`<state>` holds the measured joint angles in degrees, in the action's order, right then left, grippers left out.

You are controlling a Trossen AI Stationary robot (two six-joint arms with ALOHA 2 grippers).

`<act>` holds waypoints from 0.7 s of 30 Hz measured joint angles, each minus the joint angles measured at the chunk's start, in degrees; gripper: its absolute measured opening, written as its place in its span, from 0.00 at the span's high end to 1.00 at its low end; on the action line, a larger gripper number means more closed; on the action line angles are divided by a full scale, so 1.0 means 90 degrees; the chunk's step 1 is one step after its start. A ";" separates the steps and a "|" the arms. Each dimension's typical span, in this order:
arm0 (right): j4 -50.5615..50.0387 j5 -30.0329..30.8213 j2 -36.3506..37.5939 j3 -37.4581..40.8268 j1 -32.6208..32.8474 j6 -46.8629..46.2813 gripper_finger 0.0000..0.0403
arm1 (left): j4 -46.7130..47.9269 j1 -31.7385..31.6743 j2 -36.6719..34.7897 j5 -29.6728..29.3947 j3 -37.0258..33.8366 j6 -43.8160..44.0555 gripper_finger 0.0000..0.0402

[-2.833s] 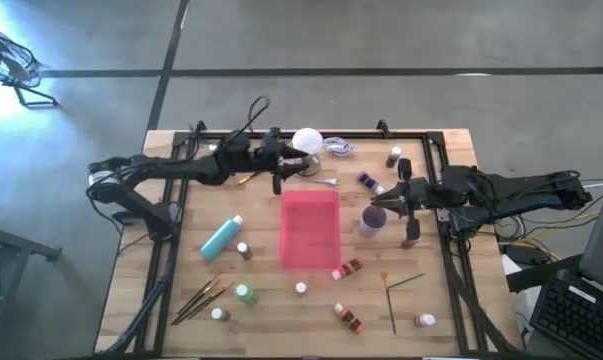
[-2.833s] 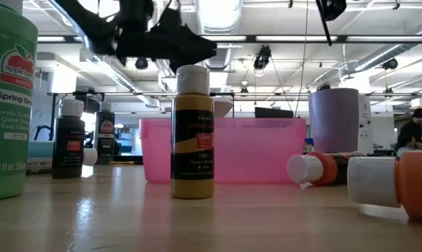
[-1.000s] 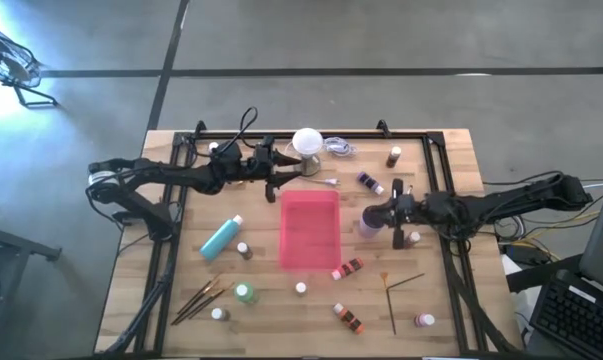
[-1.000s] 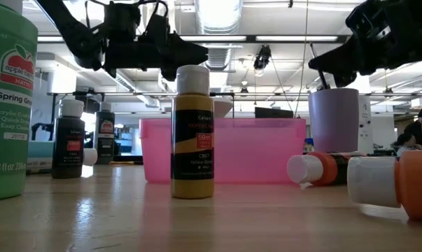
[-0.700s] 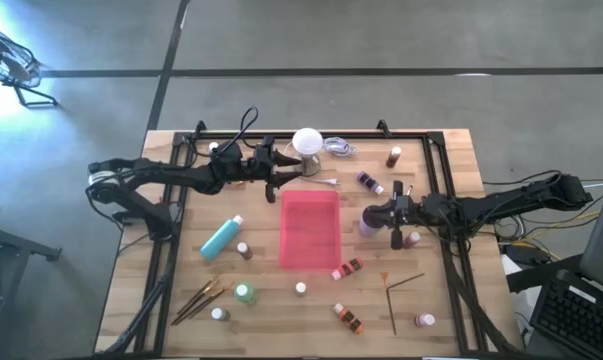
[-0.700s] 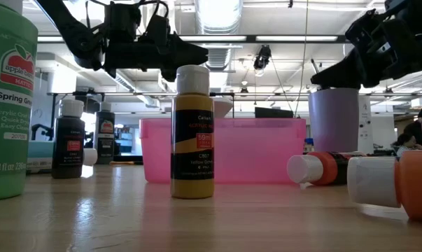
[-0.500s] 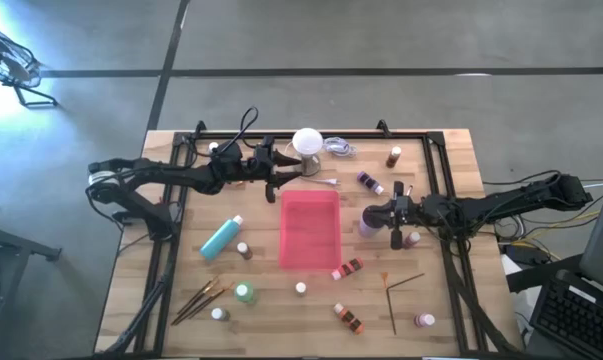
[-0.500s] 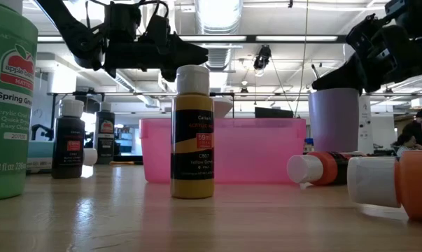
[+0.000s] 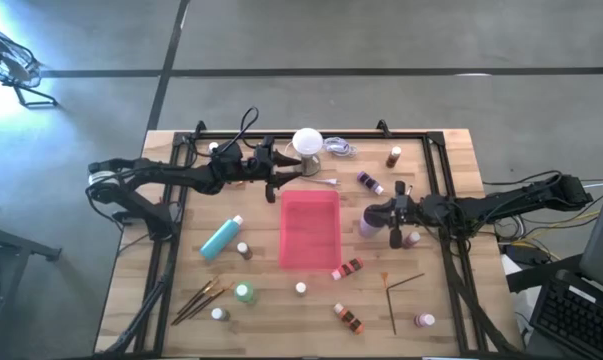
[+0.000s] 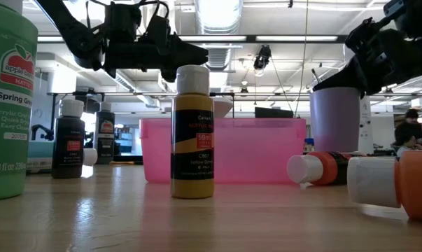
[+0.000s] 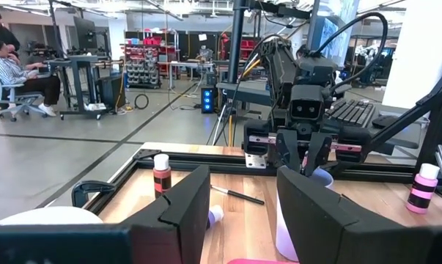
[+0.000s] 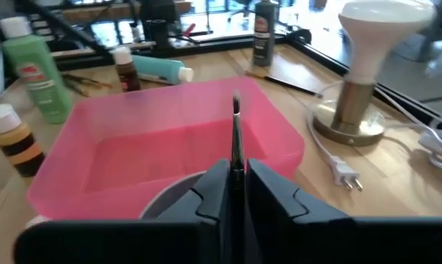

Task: Pick & Place Paint Supplies
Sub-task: Put the silver paintbrush into the purple cup, then put the orange paintbrush into the purple cup

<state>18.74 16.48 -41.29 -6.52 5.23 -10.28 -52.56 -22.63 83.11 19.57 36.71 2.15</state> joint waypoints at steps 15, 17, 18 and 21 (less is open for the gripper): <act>0.0099 0.0177 0.0063 -0.0137 -0.0002 -0.0150 0.60 | 0.0019 0.0001 0.0000 0.0000 0.0000 -0.0001 0.59; 0.0121 0.0171 0.0067 -0.0228 0.0000 -0.0148 0.58 | 0.0027 0.0000 0.0000 0.0000 0.0000 -0.0001 0.59; 0.0104 0.0166 0.0066 -0.0267 0.0000 -0.0146 0.57 | 0.0029 0.0000 0.0000 0.0000 0.0000 -0.0001 0.59; 0.0120 0.0163 0.0069 -0.0419 0.0000 -0.0054 0.55 | 0.0032 0.0000 0.0000 0.0000 0.0000 0.0000 0.59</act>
<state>19.83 17.96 -40.67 -10.30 5.23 -10.76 -52.27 -22.63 83.11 19.57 36.71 2.15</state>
